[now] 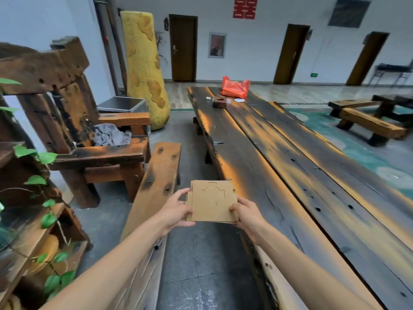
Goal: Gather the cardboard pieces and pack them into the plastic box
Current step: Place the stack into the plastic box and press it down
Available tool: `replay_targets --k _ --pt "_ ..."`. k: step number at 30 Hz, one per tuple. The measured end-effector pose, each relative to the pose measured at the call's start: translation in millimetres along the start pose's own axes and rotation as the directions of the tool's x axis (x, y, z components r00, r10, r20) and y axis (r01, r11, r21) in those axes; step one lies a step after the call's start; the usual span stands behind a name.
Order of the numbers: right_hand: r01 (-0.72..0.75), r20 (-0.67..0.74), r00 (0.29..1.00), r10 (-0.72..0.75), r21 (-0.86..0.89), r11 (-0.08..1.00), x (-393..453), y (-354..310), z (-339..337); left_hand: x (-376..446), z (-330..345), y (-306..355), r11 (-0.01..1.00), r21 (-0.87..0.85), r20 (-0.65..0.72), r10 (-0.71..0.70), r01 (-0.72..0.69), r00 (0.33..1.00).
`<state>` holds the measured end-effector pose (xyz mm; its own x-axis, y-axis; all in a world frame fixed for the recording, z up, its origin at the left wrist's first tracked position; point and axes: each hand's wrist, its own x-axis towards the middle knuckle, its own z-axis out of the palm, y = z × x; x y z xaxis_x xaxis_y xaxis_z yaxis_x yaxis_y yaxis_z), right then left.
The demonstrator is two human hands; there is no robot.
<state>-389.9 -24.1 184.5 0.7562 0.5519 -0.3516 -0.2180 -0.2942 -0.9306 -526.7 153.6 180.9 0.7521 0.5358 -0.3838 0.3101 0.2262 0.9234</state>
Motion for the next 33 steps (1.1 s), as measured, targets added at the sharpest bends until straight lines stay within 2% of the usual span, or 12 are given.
replay_targets --k 6,14,19,23,27,30,32,33 --pt "-0.032 -0.114 0.993 0.034 0.017 0.999 -26 38 -72 5 71 -19 0.996 0.089 0.113 -0.032 0.022 0.993" --pt "-0.105 -0.265 0.958 0.113 0.046 0.993 -69 99 -167 -1 172 -46 0.953 0.302 0.277 -0.107 0.019 0.955" --pt "-0.157 -0.345 0.915 0.211 0.178 0.971 -100 135 -212 0 231 -64 0.921 0.388 0.401 -0.139 -0.03 0.905" --pt "-0.196 -0.44 0.85 0.291 0.248 0.949 -124 159 -239 5 277 -81 0.882 0.459 0.486 -0.151 -0.104 0.861" --pt "-0.229 -0.528 0.77 0.358 0.296 0.927 -148 185 -259 8 323 -100 0.813 0.525 0.588 -0.135 -0.249 0.798" --pt "-0.278 -0.592 0.674 0.441 0.35 0.895 -165 211 -272 9 356 -120 0.76 0.539 0.687 -0.148 -0.362 0.712" --pt "-0.307 -0.599 0.64 0.482 0.375 0.875 -180 228 -267 0 361 -129 0.731 0.536 0.73 -0.151 -0.422 0.666" --pt "-0.319 -0.62 0.593 0.514 0.406 0.857 -185 244 -273 5 379 -142 0.725 0.531 0.766 -0.191 -0.439 0.613"
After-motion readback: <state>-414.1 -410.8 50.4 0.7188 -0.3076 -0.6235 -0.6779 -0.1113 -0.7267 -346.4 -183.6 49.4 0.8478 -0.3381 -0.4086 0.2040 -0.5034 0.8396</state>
